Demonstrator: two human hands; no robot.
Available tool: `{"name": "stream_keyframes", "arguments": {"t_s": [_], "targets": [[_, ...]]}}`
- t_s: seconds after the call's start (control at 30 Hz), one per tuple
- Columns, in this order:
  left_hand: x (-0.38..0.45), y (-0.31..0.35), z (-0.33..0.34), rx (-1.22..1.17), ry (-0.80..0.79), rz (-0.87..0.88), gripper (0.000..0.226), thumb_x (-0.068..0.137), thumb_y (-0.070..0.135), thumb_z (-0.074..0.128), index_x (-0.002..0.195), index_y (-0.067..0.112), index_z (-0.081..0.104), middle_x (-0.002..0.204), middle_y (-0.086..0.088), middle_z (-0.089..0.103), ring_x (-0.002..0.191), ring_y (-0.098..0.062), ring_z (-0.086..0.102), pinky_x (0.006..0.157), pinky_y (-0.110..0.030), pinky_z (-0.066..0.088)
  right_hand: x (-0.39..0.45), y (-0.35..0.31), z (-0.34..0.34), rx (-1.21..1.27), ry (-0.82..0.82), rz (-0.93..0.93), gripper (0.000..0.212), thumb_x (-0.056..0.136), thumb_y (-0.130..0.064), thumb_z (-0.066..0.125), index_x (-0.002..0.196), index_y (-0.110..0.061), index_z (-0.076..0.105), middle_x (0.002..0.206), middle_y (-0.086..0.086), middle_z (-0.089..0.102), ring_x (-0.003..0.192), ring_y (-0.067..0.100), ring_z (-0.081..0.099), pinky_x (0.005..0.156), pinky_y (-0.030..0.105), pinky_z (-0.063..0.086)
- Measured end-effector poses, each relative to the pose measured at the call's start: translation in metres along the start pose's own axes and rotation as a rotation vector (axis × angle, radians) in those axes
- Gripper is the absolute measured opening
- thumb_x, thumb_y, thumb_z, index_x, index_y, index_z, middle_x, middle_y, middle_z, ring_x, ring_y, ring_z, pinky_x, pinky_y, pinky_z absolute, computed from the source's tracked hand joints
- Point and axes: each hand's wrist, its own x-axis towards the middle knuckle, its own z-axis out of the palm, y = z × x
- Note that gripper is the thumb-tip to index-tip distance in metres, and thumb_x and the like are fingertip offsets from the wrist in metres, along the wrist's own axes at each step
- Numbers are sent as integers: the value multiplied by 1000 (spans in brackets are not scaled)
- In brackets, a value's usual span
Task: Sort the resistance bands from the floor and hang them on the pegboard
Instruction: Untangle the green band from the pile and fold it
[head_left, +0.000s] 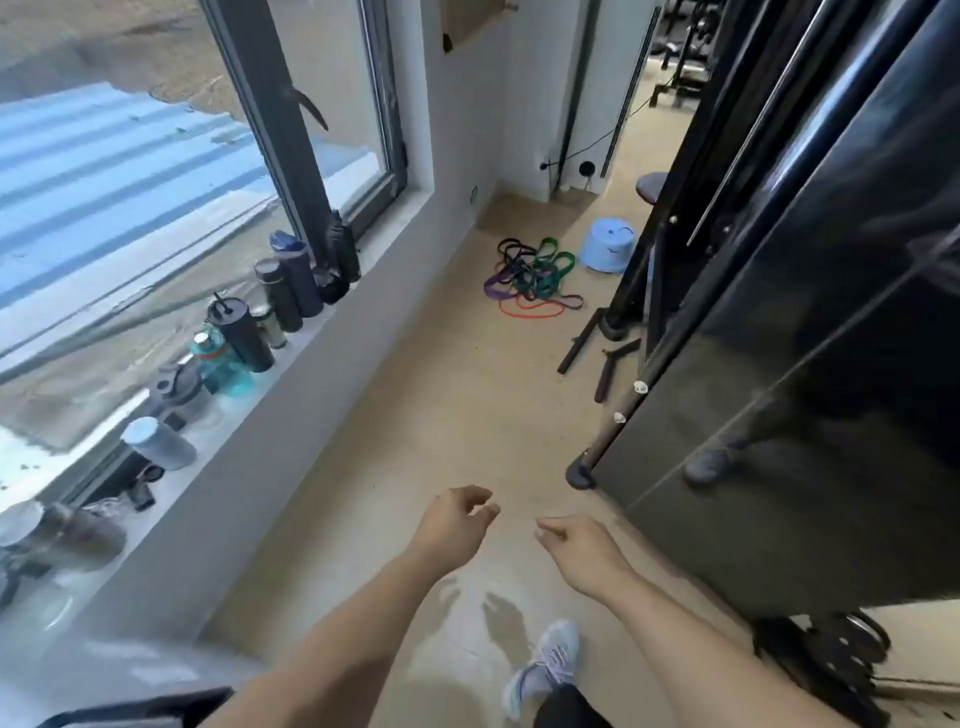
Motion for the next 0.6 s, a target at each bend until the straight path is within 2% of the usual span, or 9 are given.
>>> {"name": "stream_keyframes", "arguments": {"t_s": [0.07,0.13,0.2,0.37,0.47,0.6], "targets": [[41,12,-8,-28,6,-14,39,99,34,62,133,14,66,133,-2,68,125,-16,61,100,-22,42,34,-3,-19,-12,-4,-12,32,104,-28,57,129,-14,72,138,1,68,123,9,61,82,13,35],[79,30,-21,-34,37,-41,40,99,34,63,133,15,66,134,-2,67,125,-18,62,104,-26,44,68,-9,-45,-71,-16,-12,32,105,-27,55,128,-12,72,135,4,70,124,17,63,79,20,39],[116,52,-34,-37,78,-78,39,98,34,64,131,15,67,133,-3,68,123,-18,62,102,-25,44,105,-15,-69,-92,-24,1,32,105,-25,54,123,-6,72,131,9,71,124,25,62,91,26,43],[190,95,-64,-93,109,-123,35,99,30,64,128,12,68,128,-6,70,123,-20,62,99,-23,43,187,-30,-117,-56,-65,41,38,104,-28,55,137,-14,67,146,1,61,140,19,52,108,20,38],[236,110,-77,-104,116,-125,36,99,32,63,128,12,69,128,-5,70,123,-19,62,101,-24,44,232,-43,-140,-42,-77,43,38,104,-29,56,137,-16,67,146,0,61,139,18,53,109,19,38],[308,121,-96,-114,89,-138,39,97,35,64,129,14,69,129,-6,70,124,-19,62,103,-25,44,301,-61,-159,-13,-80,88,37,100,-32,59,133,-20,70,142,-2,65,132,18,59,101,19,43]]}}
